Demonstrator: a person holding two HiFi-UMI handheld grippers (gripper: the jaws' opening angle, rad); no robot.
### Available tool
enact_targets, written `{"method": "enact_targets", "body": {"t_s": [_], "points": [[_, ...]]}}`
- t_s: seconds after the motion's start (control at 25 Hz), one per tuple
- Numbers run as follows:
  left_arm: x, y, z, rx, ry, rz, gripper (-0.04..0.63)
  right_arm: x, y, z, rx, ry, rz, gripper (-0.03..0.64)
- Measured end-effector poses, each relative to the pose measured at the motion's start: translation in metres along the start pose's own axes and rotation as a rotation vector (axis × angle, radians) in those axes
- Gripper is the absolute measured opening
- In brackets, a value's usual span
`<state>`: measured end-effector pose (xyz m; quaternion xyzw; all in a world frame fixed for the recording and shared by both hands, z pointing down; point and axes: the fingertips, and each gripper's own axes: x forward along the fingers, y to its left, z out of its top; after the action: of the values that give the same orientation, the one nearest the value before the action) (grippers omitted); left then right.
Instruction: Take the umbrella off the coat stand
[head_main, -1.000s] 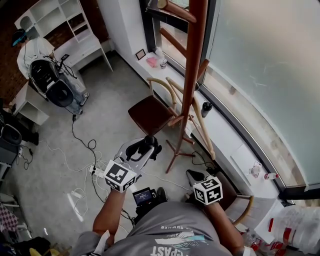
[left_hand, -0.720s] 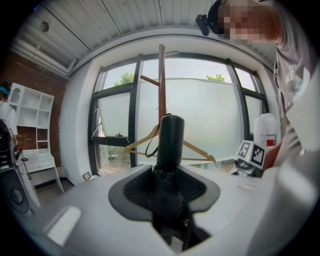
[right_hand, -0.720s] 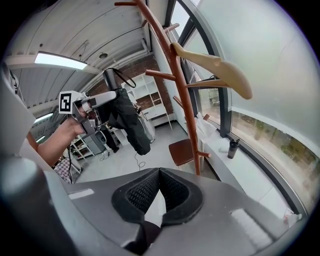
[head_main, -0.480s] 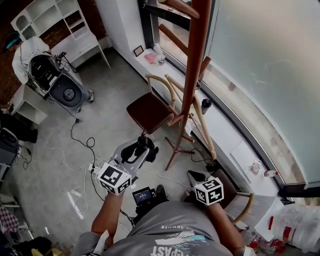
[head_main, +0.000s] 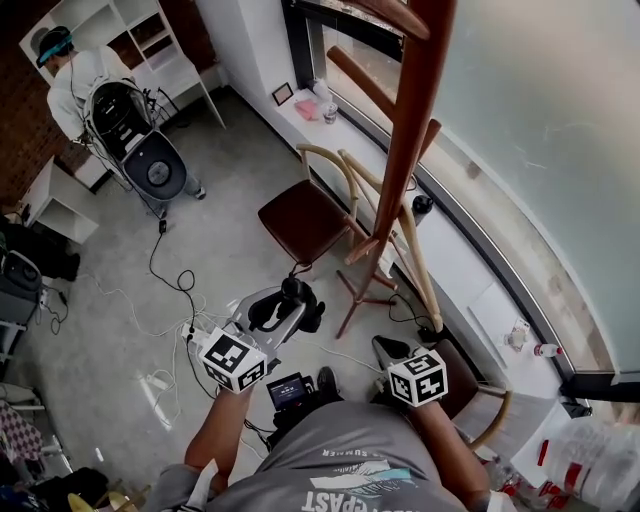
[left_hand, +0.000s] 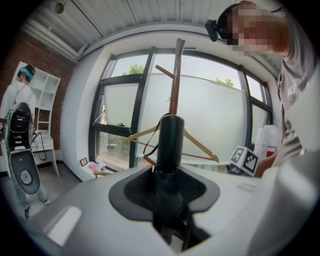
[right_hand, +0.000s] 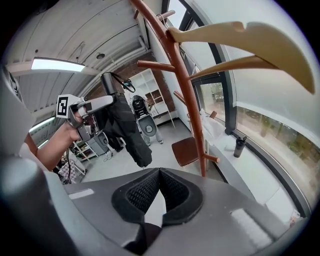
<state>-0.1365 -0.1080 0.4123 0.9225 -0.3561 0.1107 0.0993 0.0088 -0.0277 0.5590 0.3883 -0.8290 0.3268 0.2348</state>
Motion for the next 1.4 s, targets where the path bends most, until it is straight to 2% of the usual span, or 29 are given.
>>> {"method": "enact_targets", "body": {"t_s": [0.4,1.08,1.4], "points": [[0.006,0.003,0.009,0.044,-0.017,0.008,0.133,0.003,-0.01,0.013,-0.011,-0.007,-0.002,0.002],[-0.018,-0.014,0.013,0.071,-0.028,0.02,0.133,-0.024,-0.012,0.016,-0.007,-0.08,-0.055,0.002],[-0.023,-0.018,0.011,0.08,-0.029,0.03,0.133,-0.04,-0.01,0.031,-0.096,-0.154,-0.088,0.0]]}}
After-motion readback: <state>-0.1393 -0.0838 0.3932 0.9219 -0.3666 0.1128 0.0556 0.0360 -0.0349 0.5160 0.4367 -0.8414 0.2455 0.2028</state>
